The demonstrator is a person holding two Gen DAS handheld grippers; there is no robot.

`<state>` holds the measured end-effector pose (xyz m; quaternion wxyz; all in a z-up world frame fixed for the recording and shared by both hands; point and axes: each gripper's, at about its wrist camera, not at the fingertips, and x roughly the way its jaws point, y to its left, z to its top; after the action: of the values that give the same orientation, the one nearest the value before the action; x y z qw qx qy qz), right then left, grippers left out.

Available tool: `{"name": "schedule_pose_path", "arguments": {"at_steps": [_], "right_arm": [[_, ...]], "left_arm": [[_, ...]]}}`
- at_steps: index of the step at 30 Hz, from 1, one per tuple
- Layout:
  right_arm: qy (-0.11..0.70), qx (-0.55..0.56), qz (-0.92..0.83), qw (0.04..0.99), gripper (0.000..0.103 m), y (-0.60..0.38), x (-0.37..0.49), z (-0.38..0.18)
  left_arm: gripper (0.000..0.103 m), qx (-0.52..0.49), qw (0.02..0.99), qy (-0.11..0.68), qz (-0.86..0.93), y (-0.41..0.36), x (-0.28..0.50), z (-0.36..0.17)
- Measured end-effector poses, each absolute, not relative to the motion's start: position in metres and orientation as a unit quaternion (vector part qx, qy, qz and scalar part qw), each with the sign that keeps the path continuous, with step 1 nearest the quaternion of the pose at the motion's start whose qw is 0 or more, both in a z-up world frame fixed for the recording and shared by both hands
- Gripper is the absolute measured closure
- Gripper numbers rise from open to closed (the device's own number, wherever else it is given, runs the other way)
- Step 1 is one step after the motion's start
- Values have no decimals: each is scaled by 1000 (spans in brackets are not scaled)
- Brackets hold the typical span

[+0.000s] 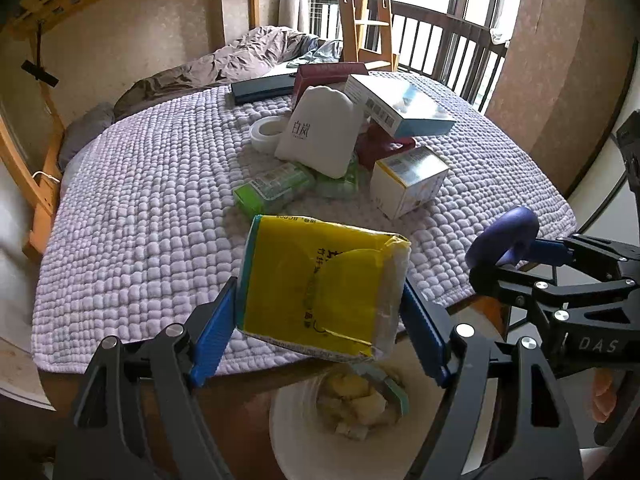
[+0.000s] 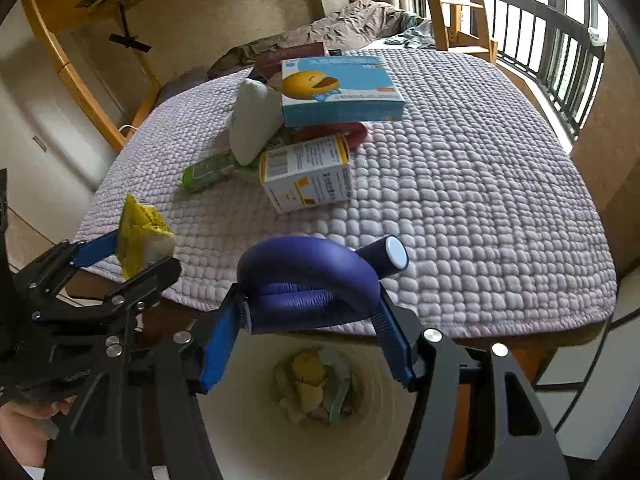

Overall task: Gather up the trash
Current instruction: 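Carry the yellow packet and navy foam roll over the white bin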

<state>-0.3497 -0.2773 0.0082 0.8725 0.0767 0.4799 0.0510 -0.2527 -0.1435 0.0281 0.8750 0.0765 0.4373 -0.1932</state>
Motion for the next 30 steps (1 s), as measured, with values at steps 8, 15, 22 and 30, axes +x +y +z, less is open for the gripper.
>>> {"name": "schedule_pose_path", "arguments": {"at_steps": [8,15,22,30], "right_arm": [[483,78,30,872,41,-272,-368,7],[490,88,30,867,41,-267,-375,2],[499,93,25,861,41,-266,-387,-7],[512,97,25,853,41,-269,-396,-18]], "left_arm": [[24,70,877,446,-165,-143,-263,27],[25,67,872,460,-152,-142,-276,21],[25,61,864,477,-149,-140,-288,13],[25,69,852,496,-154,-142,-299,-2]]}}
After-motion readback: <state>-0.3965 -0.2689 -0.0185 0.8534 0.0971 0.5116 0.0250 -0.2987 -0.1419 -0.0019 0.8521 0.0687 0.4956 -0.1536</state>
